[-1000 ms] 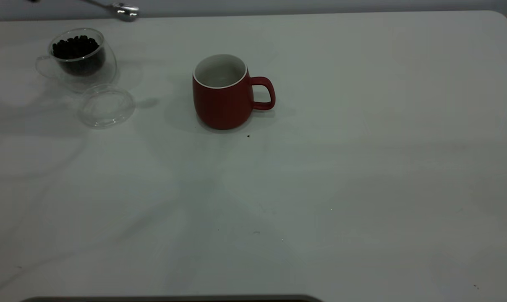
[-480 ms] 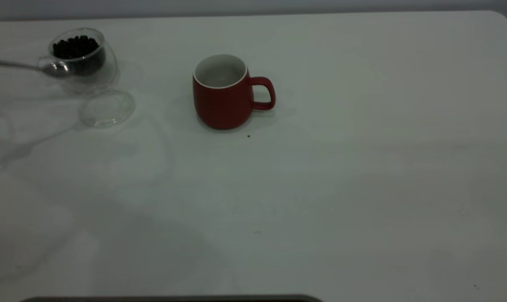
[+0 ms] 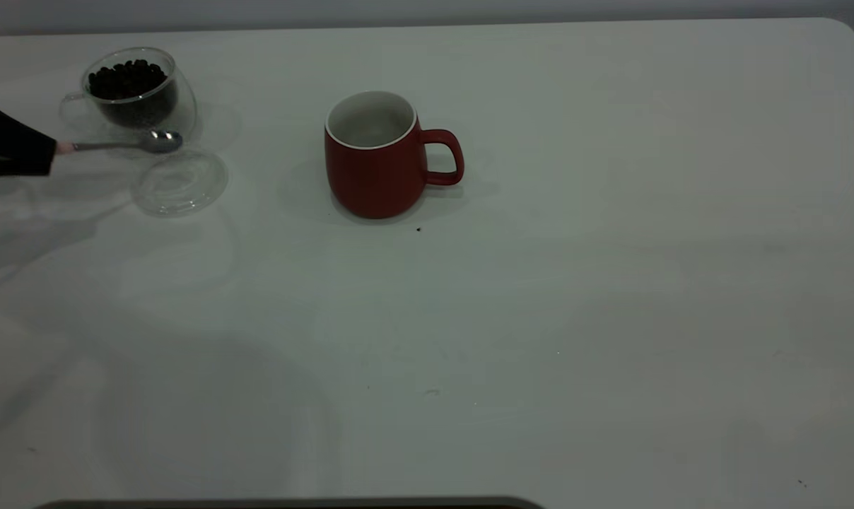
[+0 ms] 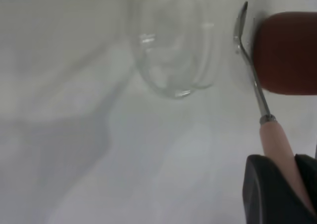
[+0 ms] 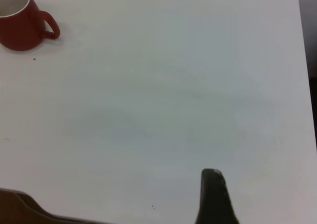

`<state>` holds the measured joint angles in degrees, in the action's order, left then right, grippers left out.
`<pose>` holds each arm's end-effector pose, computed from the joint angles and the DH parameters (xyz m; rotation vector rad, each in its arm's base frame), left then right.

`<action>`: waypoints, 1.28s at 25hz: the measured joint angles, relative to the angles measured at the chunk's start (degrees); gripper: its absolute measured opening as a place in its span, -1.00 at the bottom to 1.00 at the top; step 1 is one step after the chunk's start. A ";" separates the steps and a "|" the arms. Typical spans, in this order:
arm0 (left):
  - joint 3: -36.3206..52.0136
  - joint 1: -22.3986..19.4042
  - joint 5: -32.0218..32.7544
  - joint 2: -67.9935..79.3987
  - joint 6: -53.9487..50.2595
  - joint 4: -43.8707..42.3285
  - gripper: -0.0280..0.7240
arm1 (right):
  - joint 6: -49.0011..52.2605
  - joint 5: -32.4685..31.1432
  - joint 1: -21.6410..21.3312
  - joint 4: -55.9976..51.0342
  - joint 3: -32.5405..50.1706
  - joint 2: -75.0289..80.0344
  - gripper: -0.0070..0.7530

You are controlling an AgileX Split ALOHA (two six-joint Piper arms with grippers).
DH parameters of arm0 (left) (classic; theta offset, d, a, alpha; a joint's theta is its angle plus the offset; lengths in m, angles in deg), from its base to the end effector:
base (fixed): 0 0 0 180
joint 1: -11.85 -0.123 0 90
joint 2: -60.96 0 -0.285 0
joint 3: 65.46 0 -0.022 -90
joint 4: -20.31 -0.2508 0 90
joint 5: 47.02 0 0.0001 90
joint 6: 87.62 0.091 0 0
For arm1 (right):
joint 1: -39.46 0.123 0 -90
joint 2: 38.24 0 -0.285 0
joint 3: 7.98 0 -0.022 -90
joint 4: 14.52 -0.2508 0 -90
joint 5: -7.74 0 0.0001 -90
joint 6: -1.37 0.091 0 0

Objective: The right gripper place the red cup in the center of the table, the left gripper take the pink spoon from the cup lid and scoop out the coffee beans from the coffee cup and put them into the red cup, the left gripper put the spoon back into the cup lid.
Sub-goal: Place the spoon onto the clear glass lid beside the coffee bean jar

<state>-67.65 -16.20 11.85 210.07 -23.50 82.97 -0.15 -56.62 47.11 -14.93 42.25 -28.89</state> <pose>0.3816 0.1249 0.0123 -0.2484 2.6149 -1.1478 -0.0007 0.0005 0.2644 -0.1733 2.1570 0.0704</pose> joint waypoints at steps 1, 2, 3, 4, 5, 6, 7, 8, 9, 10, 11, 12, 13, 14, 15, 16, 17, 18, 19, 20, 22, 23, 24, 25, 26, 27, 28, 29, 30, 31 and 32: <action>0.00 0.00 -0.22 0.82 -0.12 0.00 -0.61 | 0.00 0.00 0.00 0.00 0.00 0.00 0.42; 0.00 0.00 -0.29 1.46 -0.19 0.00 -0.61 | 0.00 0.00 0.00 0.00 0.00 0.00 0.42; 0.00 0.00 -0.41 2.18 -0.26 0.00 -0.61 | 0.00 0.00 0.00 0.00 0.00 0.00 0.42; 0.00 0.00 -0.53 2.84 -0.19 0.00 -0.61 | 0.00 0.00 0.00 0.00 0.00 0.00 0.42; 0.00 0.00 -0.62 3.31 -0.04 0.00 -0.61 | 0.00 0.00 0.00 0.00 0.00 0.00 0.42; 0.00 0.00 -0.67 3.63 0.27 0.00 -0.61 | 0.00 0.00 0.00 0.00 0.00 0.00 0.42; 0.00 0.00 -0.67 3.85 0.60 0.05 -0.61 | 0.00 0.00 0.00 0.00 0.00 0.00 0.42; 0.00 0.00 -0.94 3.91 1.07 0.13 -0.61 | 0.00 0.00 0.00 0.00 0.00 0.00 0.42; 0.00 0.00 -1.22 3.91 1.33 0.30 -0.61 | 0.00 0.00 0.00 0.00 0.00 0.00 0.42; 0.00 0.00 -1.55 3.91 1.48 0.81 -0.61 | 0.00 0.00 0.00 0.00 0.00 0.00 0.42; 0.00 0.00 -2.00 3.91 1.55 1.49 -0.61 | 0.00 0.00 0.00 0.00 0.00 0.00 0.42; 0.00 0.00 -2.40 3.91 1.55 2.07 -0.61 | 0.00 0.00 0.00 0.00 0.00 0.00 0.42; 0.00 0.00 -2.65 3.91 1.55 2.59 -0.61 | 0.00 0.00 0.00 0.00 0.00 0.00 0.42; 0.00 0.00 -2.79 3.91 1.60 3.31 -0.61 | 0.00 0.00 0.00 0.00 0.00 0.00 0.42; 0.00 0.00 -2.79 3.91 1.60 4.04 -0.61 | 0.00 0.00 0.00 0.00 0.00 0.00 0.42; 0.00 0.00 -2.79 3.91 1.60 4.46 -0.61 | 0.00 0.00 0.00 0.00 0.00 0.00 0.42; 0.00 0.00 -2.79 3.91 1.54 4.60 -0.61 | 0.00 0.00 0.00 0.00 0.00 0.00 0.42; 0.00 0.00 -2.79 3.91 1.34 4.60 -0.61 | 0.00 0.00 0.00 0.00 0.00 0.00 0.42; 0.00 0.00 -2.79 3.91 1.02 4.60 -0.61 | 0.00 0.00 0.00 0.00 0.00 0.00 0.42; 0.00 0.00 -2.79 3.91 0.81 4.60 -0.61 | 0.00 0.00 0.00 0.00 0.00 0.00 0.42; 0.00 0.00 -2.79 3.91 0.55 4.60 -0.61 | 0.00 0.00 0.00 0.00 0.00 0.00 0.42; 0.00 0.00 -2.79 3.91 0.50 4.60 -0.59 | 0.00 0.00 0.00 0.00 0.00 0.00 0.42; 0.00 0.00 -2.79 3.91 0.48 4.65 -0.57 | 0.00 0.00 0.00 0.00 0.00 0.00 0.42; 0.00 0.00 -2.79 3.91 0.43 4.64 -0.54 | 0.00 0.00 0.00 0.00 0.00 0.00 0.42; 0.00 0.00 -2.79 3.91 0.36 4.71 -0.51 | 0.00 0.00 0.00 0.00 0.00 0.00 0.42; 0.00 0.00 -2.79 3.91 0.35 4.77 -0.45 | 0.00 0.00 0.00 0.00 0.00 0.00 0.42; 0.00 0.00 -2.86 3.91 0.30 4.77 -0.38 | 0.00 0.00 0.00 0.00 0.00 0.00 0.42; 0.00 0.00 -2.99 3.91 0.30 4.82 -0.32 | 0.00 0.00 0.00 0.00 0.00 0.00 0.42; 0.00 0.00 -3.23 3.91 0.30 4.82 -0.26 | 0.00 0.00 0.00 0.00 0.00 0.00 0.42; 0.00 0.00 -3.66 3.91 0.30 4.88 -0.19 | 0.00 0.00 0.00 0.00 0.00 0.00 0.42; 0.00 0.00 -4.25 3.91 0.30 4.96 -0.14 | 0.00 0.00 0.00 0.00 0.00 0.00 0.42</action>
<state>-67.65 -16.20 7.60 213.98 -23.19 87.92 -0.15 -56.62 47.11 -14.93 42.25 -28.89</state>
